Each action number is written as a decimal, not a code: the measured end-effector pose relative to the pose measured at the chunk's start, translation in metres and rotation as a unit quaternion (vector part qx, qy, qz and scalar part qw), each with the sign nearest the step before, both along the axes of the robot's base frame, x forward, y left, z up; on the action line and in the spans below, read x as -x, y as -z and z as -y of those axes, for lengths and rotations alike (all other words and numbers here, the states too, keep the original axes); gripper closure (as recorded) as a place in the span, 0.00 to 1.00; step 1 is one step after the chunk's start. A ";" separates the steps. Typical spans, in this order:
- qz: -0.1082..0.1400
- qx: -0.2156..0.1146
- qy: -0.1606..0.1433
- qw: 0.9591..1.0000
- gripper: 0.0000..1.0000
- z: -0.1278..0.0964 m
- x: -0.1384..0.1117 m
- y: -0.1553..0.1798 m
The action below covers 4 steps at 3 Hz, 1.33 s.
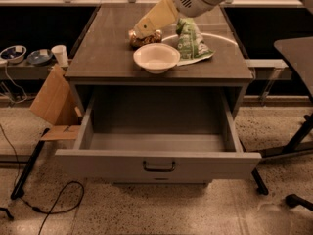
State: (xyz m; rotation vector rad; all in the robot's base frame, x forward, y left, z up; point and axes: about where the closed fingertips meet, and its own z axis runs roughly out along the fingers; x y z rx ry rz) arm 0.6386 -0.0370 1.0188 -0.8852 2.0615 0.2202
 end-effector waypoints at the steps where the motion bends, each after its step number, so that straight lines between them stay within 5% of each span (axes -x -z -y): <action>1: 0.016 0.001 -0.047 0.999 0.00 -0.028 -0.048 -0.006; 3: 0.019 -0.032 -0.054 0.998 0.00 -0.075 -0.093 0.003; 4: 0.019 -0.032 -0.054 0.998 0.00 -0.075 -0.093 0.003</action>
Offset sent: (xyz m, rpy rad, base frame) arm 0.1109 0.0630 0.0043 0.0270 -0.0622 0.1508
